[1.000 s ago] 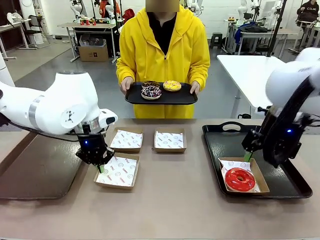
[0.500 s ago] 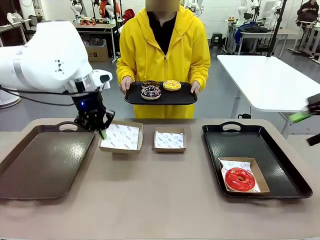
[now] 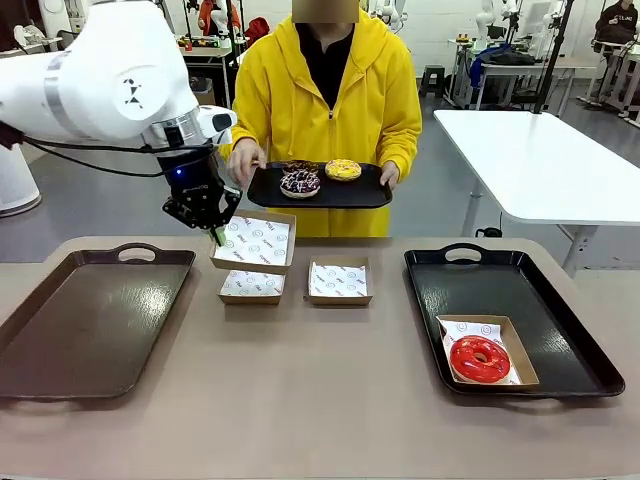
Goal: Individually package the donuts and arrange them on the tray.
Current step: Place the picked Paper togo box on the Handle tray while simultaneously picking up another Paper togo box from the table with the other hand.
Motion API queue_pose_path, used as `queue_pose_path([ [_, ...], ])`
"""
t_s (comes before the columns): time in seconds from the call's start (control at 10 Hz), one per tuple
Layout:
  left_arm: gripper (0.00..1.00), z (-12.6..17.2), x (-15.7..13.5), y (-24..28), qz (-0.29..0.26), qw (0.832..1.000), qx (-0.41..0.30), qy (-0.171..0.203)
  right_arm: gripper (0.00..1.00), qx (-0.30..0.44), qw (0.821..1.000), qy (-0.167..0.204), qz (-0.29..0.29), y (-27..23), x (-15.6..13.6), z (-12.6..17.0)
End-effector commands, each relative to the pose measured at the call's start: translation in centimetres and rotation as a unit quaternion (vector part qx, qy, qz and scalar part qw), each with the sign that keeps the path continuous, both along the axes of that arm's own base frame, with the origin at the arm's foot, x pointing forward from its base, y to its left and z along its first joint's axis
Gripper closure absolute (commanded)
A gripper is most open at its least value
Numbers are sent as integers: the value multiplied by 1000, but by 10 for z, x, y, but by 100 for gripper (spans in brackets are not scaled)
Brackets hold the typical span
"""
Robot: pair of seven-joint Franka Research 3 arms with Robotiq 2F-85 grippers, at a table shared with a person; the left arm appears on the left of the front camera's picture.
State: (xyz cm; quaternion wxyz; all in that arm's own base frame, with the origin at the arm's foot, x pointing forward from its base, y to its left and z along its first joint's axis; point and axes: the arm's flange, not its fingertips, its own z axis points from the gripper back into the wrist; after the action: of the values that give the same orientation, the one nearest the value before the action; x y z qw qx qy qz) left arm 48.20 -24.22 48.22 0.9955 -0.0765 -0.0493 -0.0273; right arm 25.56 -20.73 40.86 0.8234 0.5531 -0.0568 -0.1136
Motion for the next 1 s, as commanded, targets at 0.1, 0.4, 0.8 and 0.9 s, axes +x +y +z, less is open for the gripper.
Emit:
queue_pose_path([
  [0.1,100,-9,33,-14,3,999,32,29,0,-2,999,-28,19,-21,14,-4],
  [0.4,100,-14,55,-13,11,999,37,31,0,-12,998,-60,2,-27,12,-9],
  [0.8,100,-19,56,-9,4,999,22,31,0,-19,999,-44,10,-29,8,-5],
  [0.9,100,-19,56,-9,4,999,22,31,0,-19,999,-44,10,-29,8,-5],
])
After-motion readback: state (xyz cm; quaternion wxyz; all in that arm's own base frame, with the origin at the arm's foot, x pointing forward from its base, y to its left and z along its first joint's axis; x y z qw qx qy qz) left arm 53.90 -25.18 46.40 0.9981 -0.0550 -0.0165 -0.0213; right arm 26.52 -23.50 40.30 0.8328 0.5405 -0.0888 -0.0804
